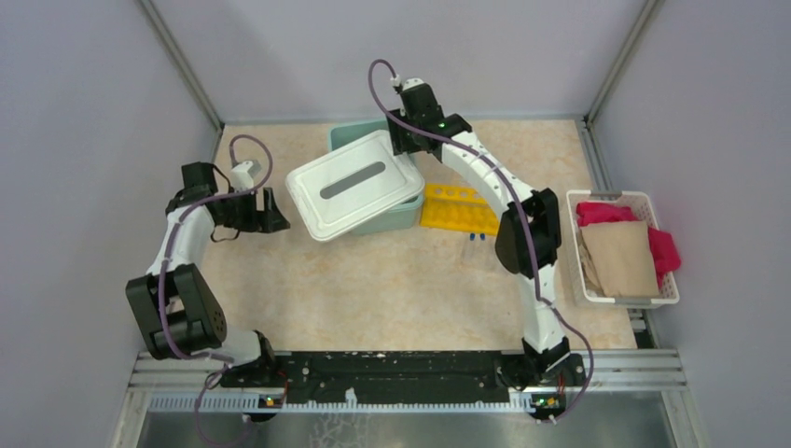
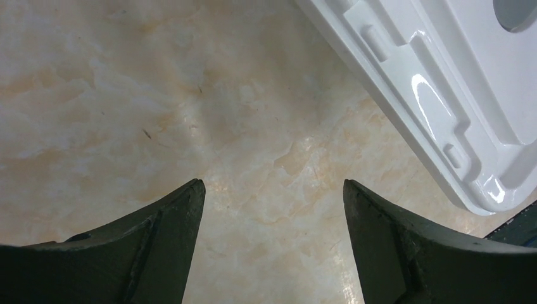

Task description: Organize the chemistry lab equipment

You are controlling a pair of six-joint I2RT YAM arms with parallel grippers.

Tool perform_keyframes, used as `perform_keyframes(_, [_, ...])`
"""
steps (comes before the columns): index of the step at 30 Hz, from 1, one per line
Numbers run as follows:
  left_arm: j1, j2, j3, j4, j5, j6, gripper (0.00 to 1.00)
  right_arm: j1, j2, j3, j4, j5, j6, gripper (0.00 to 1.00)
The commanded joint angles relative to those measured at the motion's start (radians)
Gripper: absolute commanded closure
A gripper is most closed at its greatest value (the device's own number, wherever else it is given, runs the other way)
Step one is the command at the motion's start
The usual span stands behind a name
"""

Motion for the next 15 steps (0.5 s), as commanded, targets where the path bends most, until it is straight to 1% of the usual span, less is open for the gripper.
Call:
perform_keyframes(1, [-0.039, 0.020, 0.011, 0.069, 0.053, -0.037, 0.14, -0.015, -0.048, -0.036, 0.060, -0.048, 0.033, 0.43])
perform_keyframes(3, [-0.070, 0.027, 0.015, 0.099, 0.039, -0.064, 0.15, -0.015, -0.065, -0.064, 0.075, -0.057, 0.034, 0.43])
perform_keyframes(7, [-0.096, 0.066, 0.051, 0.149, 0.003, -0.123, 0.16, -0.016, -0.096, -0.102, 0.087, -0.064, 0.037, 0.42])
perform_keyframes(15, [-0.143, 0.188, 0.214, 0.170, -0.042, -0.186, 0.17, -0.016, -0.193, -0.168, 0.125, 0.002, 0.052, 0.38])
